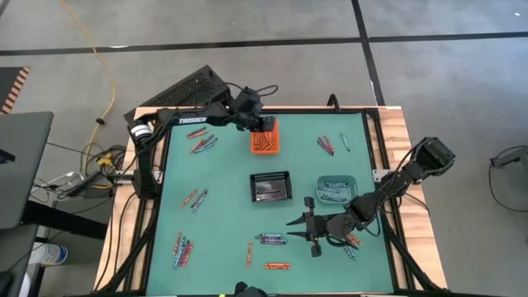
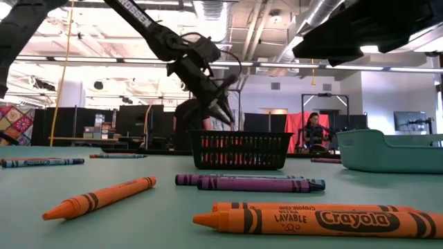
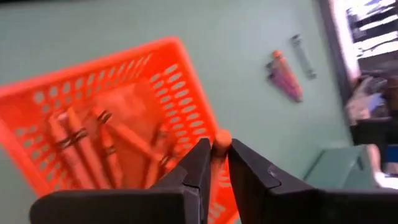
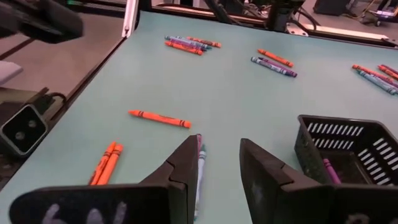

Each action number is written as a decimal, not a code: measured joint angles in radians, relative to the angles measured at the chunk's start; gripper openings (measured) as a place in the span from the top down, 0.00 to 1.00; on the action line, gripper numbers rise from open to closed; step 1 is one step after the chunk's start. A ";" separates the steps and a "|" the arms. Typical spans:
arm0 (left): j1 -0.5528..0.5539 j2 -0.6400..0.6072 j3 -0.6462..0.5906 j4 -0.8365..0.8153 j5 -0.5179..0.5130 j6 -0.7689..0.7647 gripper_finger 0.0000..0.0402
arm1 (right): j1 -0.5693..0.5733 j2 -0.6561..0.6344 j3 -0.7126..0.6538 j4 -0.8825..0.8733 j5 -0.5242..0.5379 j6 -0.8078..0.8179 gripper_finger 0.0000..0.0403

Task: Sort crayons
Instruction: Put the orange crayon into the orange bin, then put the blue crayon into the green bin

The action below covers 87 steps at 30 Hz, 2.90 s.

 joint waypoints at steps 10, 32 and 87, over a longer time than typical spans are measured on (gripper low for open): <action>0.001 -0.021 0.008 -0.015 -0.049 0.109 0.75 | 0.024 0.000 0.000 0.007 0.000 0.001 0.72; -0.496 -0.498 -0.061 -0.761 -0.339 0.307 0.68 | 0.020 -0.001 0.000 0.040 0.001 0.002 0.72; -1.229 -0.191 -0.412 0.197 -0.575 0.540 0.68 | 0.378 -0.022 0.164 -1.216 -0.641 1.473 0.72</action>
